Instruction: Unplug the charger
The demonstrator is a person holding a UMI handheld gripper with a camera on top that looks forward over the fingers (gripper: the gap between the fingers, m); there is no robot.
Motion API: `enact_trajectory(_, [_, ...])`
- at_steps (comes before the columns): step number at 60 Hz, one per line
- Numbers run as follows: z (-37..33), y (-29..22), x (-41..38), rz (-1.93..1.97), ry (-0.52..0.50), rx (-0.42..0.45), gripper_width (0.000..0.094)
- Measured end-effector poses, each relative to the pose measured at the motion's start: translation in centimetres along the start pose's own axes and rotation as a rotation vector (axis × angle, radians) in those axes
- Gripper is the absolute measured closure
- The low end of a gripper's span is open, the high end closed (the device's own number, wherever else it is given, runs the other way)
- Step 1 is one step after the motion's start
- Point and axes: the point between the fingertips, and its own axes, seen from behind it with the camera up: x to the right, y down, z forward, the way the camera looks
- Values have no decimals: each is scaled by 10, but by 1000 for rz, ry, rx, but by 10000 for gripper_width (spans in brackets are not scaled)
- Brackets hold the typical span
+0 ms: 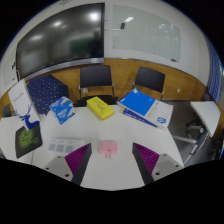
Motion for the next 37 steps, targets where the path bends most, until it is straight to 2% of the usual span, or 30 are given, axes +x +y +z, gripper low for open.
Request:
enact_trajectory(10, [-119, 5, -2, 9, 37, -4, 89])
enact_trajectory(17, [-173, 22, -7, 16, 58, -18, 89])
enact_trajectory(27, [-199, 35, -20, 11, 50, -14, 82])
enact_trajectory(37, [-197, 31, -6, -21, 110, 14, 83])
